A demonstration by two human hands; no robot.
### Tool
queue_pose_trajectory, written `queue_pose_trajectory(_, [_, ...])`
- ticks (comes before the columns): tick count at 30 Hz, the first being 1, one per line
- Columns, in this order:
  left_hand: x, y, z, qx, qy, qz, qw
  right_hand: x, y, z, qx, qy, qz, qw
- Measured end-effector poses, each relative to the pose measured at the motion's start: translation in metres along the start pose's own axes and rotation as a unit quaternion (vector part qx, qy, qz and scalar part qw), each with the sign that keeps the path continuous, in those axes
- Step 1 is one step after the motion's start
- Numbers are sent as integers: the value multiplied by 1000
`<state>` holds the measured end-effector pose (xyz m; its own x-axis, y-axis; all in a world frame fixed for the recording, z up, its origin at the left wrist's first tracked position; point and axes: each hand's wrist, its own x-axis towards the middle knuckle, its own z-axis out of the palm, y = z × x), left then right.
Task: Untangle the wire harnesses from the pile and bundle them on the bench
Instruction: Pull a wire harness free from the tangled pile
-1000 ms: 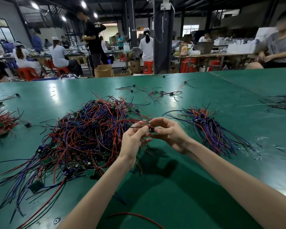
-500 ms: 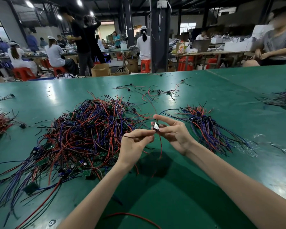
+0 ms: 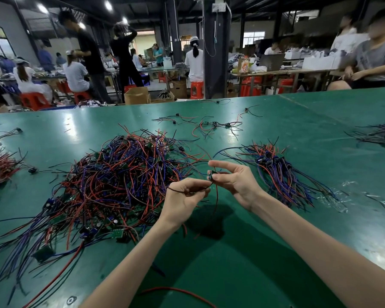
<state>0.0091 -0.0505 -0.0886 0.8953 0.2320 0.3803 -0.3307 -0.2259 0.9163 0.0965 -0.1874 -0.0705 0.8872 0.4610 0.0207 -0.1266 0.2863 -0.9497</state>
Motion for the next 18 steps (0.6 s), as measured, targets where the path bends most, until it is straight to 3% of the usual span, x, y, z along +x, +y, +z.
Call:
queue_pose_trajectory(4, [-1, -1, 1, 20, -11, -25, 999, 1, 8, 1, -64, 26, -3, 998])
queue_pose_trajectory(12, [0, 1, 2, 52, -6, 12, 999, 10, -4, -2, -120, -87, 103, 984])
queue_pose_trajectory(16, [2, 2, 2, 37, 39, -7, 999, 46, -38, -2, -228, -65, 28, 971])
queue_pose_trajectory(18, [4, 2, -2, 25, 62, -23, 998, 74, -63, -1, -277, -13, -35, 960])
